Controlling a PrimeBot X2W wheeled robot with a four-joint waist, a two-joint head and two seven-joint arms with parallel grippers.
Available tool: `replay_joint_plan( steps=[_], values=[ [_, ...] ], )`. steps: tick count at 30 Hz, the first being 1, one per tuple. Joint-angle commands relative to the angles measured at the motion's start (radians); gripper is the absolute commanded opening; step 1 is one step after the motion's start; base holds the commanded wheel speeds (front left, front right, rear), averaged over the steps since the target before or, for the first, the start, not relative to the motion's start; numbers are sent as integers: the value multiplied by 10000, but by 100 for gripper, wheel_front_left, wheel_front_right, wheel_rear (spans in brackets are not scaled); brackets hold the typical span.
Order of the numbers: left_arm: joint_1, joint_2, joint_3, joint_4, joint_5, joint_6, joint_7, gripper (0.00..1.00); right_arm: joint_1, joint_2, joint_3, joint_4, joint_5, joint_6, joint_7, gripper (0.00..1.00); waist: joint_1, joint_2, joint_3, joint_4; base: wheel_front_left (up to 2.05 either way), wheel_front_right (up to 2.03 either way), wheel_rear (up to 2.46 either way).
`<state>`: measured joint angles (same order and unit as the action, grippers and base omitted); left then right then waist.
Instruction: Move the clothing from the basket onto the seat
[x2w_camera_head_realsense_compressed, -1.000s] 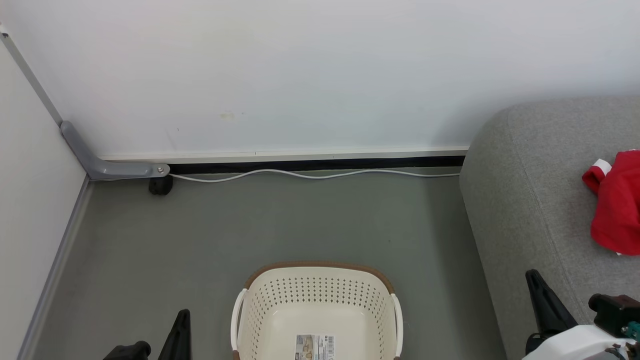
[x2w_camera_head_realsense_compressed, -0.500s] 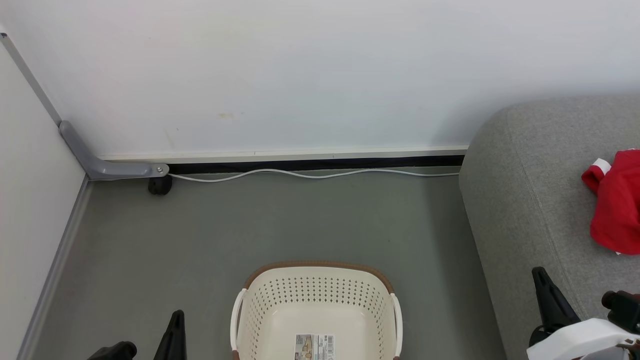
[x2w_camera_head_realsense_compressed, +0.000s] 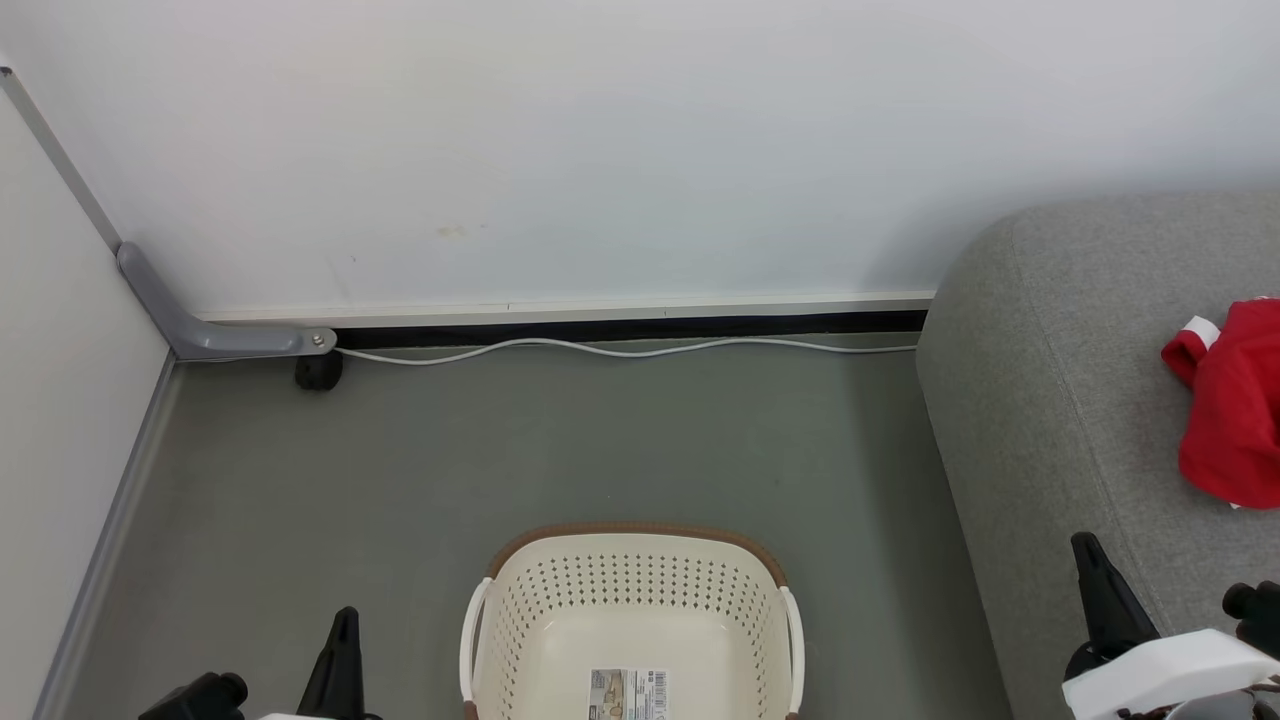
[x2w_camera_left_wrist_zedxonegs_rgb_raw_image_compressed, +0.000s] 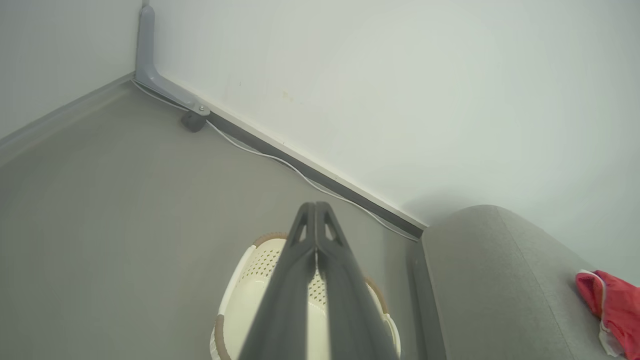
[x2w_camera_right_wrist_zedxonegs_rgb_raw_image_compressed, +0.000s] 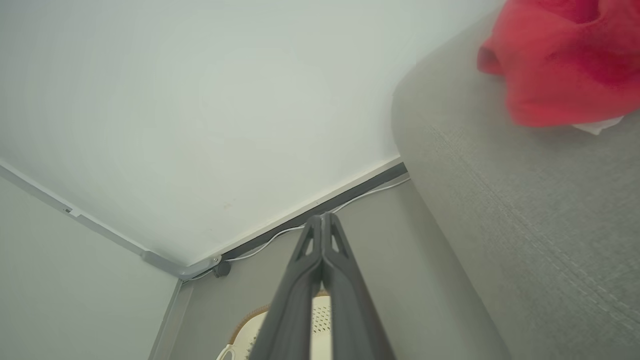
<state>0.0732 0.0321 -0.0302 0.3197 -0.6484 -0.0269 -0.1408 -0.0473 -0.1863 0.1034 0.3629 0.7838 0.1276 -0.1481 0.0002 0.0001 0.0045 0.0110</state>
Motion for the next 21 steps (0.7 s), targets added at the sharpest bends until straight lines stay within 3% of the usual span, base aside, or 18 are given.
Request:
replay_joint_plan(
  steps=[1, 21],
  values=[
    [-530, 103, 211, -292, -427, -149, 58, 0, -370, -76, -108, -344, 357, 11, 114, 0, -1, -1, 0, -3, 0, 0, 0],
    [-819, 121, 488, -394, -2492, -349, 617, 0, -423, 243, -568, -533, 2136, 16, 673, 0, -1, -1, -3, -27, 0, 0, 0]
  ],
)
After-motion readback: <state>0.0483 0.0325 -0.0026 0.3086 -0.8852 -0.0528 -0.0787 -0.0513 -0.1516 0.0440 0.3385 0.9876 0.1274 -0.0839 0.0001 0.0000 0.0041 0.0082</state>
